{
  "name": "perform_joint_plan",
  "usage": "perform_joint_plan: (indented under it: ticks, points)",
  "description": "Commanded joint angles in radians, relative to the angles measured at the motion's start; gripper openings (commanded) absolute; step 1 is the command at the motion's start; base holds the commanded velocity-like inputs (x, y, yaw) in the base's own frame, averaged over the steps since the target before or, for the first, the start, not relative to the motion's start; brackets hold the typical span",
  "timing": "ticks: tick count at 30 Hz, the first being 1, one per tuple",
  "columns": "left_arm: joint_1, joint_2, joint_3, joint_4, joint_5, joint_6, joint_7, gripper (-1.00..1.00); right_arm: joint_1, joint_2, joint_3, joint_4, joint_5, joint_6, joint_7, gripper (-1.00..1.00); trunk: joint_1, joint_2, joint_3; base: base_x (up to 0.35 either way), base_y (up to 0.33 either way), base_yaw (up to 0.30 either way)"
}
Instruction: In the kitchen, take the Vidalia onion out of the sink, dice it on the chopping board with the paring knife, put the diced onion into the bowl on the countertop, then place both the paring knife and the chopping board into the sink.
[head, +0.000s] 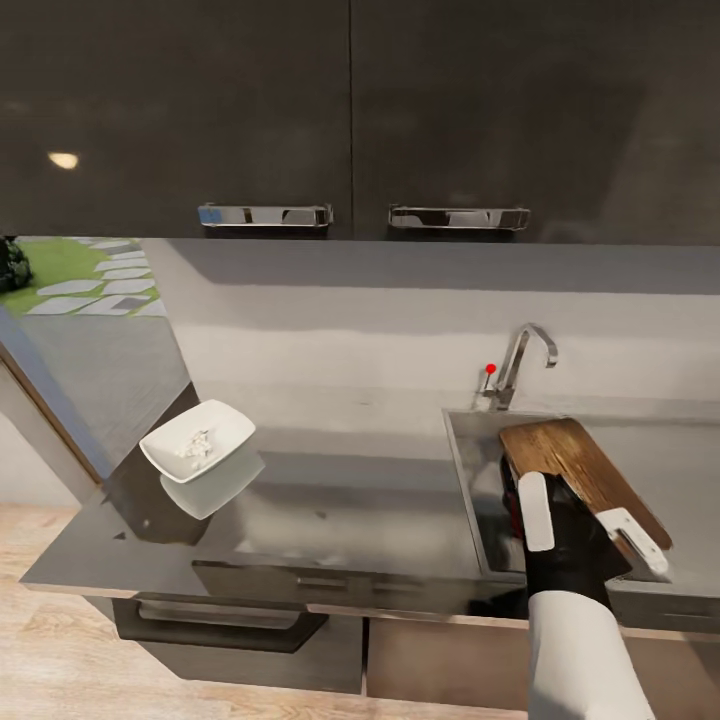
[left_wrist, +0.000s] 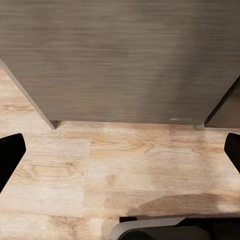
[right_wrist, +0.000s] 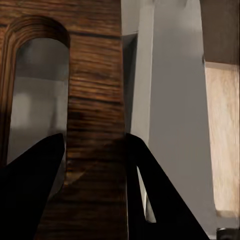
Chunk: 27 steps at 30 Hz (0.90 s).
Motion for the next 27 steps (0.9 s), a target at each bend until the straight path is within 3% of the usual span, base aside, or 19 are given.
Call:
perform_joint_plan:
  ticks: [1, 2, 3, 7, 10, 14, 18, 27]
  points:
    - [0.0, 0.001, -0.008, -0.002, 0.007, -0.001, 0.004, 1.0, -0.001, 0.001, 0.024, -0.002, -0.003, 0.0, -0.027, -1.0, 0.001, -0.002, -0.002, 0.0, 0.0, 0.0]
    - [0.0, 0.001, -0.008, -0.003, 0.007, -0.001, 0.004, 1.0, -0.001, 0.001, 0.048, -0.002, -0.004, -0.011, -0.048, -1.0, 0.001, -0.002, -0.002, 0.0, 0.0, 0.0]
    - [0.0, 0.001, -0.008, -0.003, 0.007, -0.001, 0.004, 1.0, -0.001, 0.001, 0.098, -0.002, -0.007, -0.026, -0.079, -1.0, 0.001, -0.002, -0.002, 0.0, 0.0, 0.0]
    - [0.0, 0.001, -0.008, -0.003, 0.007, -0.001, 0.004, 1.0, -0.002, 0.001, 0.135, 0.002, -0.008, -0.032, -0.092, -1.0, 0.001, -0.002, -0.002, 0.0, 0.0, 0.0]
    - [0.0, 0.001, -0.008, -0.003, 0.007, -0.001, 0.004, 1.0, -0.007, 0.001, 0.142, 0.005, -0.034, -0.035, -0.094, -1.0, 0.001, -0.002, -0.002, 0.0, 0.0, 0.0]
    - [0.0, 0.001, -0.008, -0.003, 0.007, -0.001, 0.004, 1.0, -0.008, 0.001, 0.144, 0.005, -0.106, -0.049, -0.094, -1.0, 0.001, -0.002, -0.002, 0.0, 0.0, 0.0]
    - [0.0, 0.001, -0.008, -0.002, 0.007, -0.001, 0.004, 1.0, -0.008, 0.001, 0.145, 0.004, -0.151, -0.068, -0.096, -1.0, 0.001, -0.002, -0.002, 0.0, 0.0, 0.0]
    - [0.0, 0.001, -0.008, -0.003, 0.007, -0.001, 0.004, 1.0, -0.008, 0.001, 0.147, 0.003, -0.167, -0.073, -0.099, -1.0, 0.001, -0.002, -0.009, 0.0, 0.0, 0.0]
